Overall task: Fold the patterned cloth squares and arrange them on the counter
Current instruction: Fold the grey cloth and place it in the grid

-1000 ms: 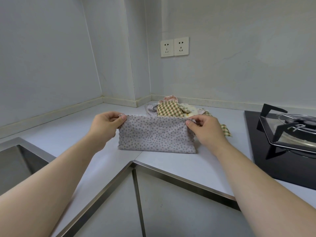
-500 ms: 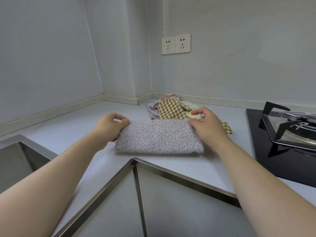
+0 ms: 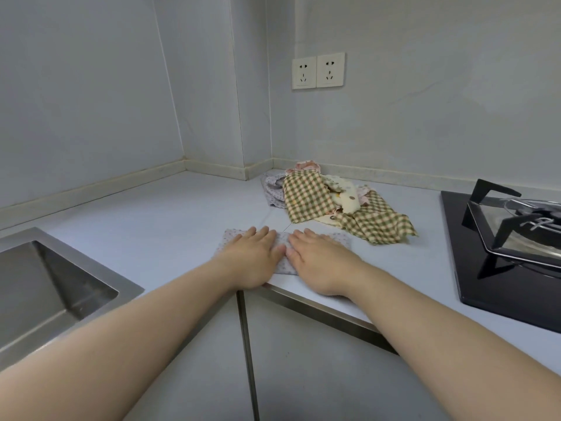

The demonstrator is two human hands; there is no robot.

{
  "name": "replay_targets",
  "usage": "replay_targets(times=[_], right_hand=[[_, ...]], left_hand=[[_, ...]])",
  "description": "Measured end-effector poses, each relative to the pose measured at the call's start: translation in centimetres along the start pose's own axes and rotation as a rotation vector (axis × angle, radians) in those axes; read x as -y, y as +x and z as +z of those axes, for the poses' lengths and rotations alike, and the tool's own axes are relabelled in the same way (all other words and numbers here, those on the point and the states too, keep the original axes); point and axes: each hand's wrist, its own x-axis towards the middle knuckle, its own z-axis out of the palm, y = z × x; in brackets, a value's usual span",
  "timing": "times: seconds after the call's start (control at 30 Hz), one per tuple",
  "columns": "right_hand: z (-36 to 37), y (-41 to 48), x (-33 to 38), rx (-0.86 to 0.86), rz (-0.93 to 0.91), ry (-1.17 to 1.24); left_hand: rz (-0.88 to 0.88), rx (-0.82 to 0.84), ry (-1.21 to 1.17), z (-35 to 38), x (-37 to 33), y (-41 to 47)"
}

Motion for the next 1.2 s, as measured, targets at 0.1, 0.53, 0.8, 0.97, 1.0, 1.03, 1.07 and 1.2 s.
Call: replay_targets(times=[0.1, 0.53, 0.8, 0.97, 1.0, 1.03, 1.07, 1.2], right_hand=[[0.1, 0.1, -0.6, 0.085, 0.009, -0.039], [-1.4, -0.6, -3.3, 0.053, 0.249, -0.052], [-1.8, -0.6, -4.1, -0.246, 0.206, -0.077], [-2.2, -0.9, -4.3, -0.166, 0.230, 0.137], [-2.3, -1.0, -4.3, -0.168, 0.230, 0.226], [-2.3, -1.1, -4.2, -0.187, 0.228, 0.315], [-2.4, -1.2, -4.2, -0.223, 0.229, 0.402], [-3.0, -1.1, -3.7, -0.379, 0.281, 0.853]], left_hand=[[-0.026, 0.063, 0.011, -0.5, 0.6, -0.1], [-0.196, 0.087, 0.076, -1.5, 4.0, -0.2], [0.303, 0.012, -0.002, -1.4, -2.9, -2.0], [0.377, 0.125, 0.080, -0.7, -2.1, -2.1], [0.392, 0.140, 0.091, -0.8, -1.7, -2.1], [0.399, 0.155, 0.095, -1.0, -1.4, -2.0], [0.396, 0.165, 0.093, -1.0, -1.0, -1.9], [0.355, 0.124, 0.066, -0.8, -0.6, -1.9]])
